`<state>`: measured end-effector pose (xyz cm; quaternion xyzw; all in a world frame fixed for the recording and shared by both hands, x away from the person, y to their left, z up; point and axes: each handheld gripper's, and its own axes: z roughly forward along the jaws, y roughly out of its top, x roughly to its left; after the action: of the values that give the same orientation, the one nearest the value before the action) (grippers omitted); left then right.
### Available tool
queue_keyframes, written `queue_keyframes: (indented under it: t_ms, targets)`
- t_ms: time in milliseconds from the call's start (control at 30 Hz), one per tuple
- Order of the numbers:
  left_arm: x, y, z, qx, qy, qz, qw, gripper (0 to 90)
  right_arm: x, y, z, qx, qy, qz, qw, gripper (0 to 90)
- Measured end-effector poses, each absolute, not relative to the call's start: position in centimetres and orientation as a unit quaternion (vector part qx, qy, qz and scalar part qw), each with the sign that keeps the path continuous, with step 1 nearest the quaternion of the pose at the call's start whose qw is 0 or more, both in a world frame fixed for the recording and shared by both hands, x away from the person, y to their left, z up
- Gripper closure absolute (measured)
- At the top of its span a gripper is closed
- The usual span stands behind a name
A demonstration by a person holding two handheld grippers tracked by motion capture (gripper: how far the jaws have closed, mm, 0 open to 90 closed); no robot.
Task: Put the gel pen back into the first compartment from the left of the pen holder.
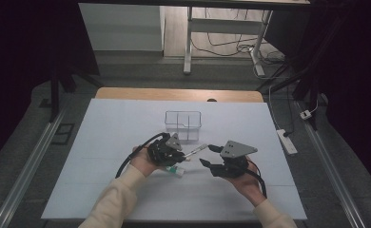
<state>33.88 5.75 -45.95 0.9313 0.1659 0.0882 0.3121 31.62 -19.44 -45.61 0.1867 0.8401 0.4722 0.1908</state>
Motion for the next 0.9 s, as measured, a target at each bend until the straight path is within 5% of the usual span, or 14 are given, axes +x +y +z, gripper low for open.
queue_keyframes:
  t_ms: [900]
  targets:
    - [33.9, 4.1, -46.5, 0.940, 0.155, 0.079, 0.294, 79.6, 32.2, -17.8, -44.8, 0.163, 0.861, 0.437, 0.202, 40.9]
